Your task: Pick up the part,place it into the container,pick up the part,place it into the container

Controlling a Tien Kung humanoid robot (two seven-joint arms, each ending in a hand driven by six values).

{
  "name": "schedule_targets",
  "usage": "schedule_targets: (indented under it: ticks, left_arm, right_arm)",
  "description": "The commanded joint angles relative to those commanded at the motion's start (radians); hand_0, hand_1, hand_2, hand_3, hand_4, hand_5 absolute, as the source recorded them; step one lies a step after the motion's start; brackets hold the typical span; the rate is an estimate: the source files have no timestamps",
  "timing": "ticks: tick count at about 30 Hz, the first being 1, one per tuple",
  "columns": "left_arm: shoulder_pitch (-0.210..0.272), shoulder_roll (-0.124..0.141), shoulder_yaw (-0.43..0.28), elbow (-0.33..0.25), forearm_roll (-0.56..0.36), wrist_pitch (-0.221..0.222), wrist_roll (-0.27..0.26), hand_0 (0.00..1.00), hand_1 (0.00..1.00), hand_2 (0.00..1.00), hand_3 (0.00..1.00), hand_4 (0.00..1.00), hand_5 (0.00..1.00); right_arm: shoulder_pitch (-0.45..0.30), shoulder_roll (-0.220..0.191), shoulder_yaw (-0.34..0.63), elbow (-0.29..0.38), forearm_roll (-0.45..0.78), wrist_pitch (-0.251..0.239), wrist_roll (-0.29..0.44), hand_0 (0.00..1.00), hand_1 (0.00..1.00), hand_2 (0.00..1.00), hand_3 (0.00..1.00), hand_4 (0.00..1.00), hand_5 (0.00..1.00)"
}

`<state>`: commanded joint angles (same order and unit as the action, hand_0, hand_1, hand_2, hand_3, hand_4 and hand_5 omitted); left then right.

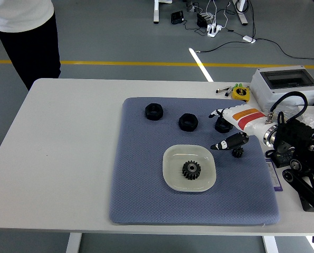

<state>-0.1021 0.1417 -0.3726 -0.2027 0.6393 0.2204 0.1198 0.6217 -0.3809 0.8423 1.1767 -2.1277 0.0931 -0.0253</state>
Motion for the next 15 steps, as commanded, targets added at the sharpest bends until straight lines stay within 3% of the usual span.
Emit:
schedule_targets:
  ticks: [6, 15]
  left_arm:
    - [-0.004, -0.001, 0.002, -0.001, 0.0, -0.002, 0.0, 0.707, 0.636, 0.675, 0.581, 0.677, 0.632]
    - [-0.007, -0.003, 0.013, 0.0, -0.019, 0.001, -0.007, 0.706, 0.64, 0.676, 0.581, 0.678, 0.634]
  right_arm:
    - [-0.013, -0.006, 0.013, -0.067, 0.006, 0.005, 0.006, 0.258, 0.469, 0.647, 0.743, 0.998, 0.503]
    - [-0.04, -0.025, 0.02, -0.077, 0.006, 0.013, 0.011, 0.251, 0.467, 0.634, 0.701, 0.998, 0.486]
